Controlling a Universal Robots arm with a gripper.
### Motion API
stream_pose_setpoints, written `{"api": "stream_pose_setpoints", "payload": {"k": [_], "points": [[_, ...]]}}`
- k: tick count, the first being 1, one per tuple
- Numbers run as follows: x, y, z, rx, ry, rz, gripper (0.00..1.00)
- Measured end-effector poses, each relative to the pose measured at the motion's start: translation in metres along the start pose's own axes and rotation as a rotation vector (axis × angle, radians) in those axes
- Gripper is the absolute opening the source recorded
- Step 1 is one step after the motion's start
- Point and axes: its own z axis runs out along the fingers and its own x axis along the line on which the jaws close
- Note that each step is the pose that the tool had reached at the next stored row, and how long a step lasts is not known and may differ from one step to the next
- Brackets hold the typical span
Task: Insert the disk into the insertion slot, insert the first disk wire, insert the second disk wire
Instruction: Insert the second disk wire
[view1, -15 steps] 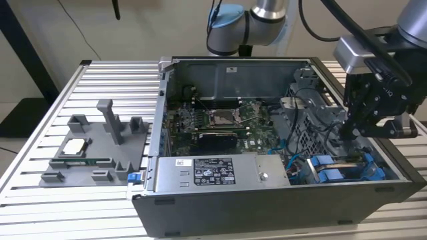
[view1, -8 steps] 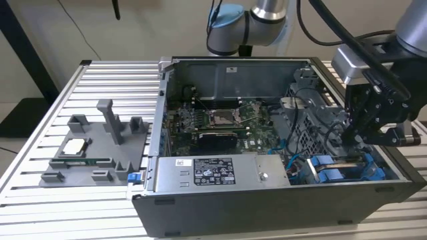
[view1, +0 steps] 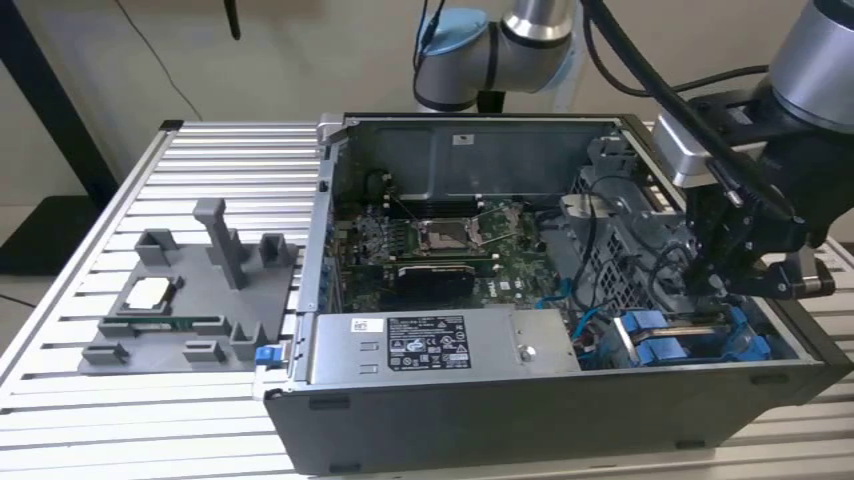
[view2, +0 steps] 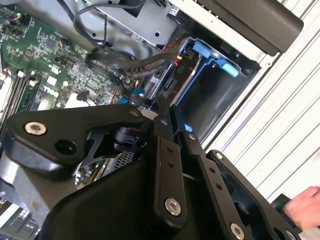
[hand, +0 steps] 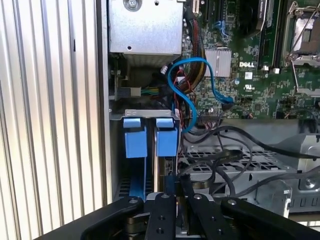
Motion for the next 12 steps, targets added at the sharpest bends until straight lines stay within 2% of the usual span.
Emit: {"api": "stream_pose_setpoints", "payload": {"k": [2,3,11,12], "points": [[0.0001,0.0006,0.0014,0.0169,-0.0004,-0.006,0.16],[0.0003,0.0010,0.0027,0.0210,-0.0008,-0.008,0.16],[0.0018,0.0034,0.0159,0.0391,-0.0013,-0.011,0.16],[0.0018,0.0033,0.0160,0.0391,-0.0011,-0.011,0.16]]}}
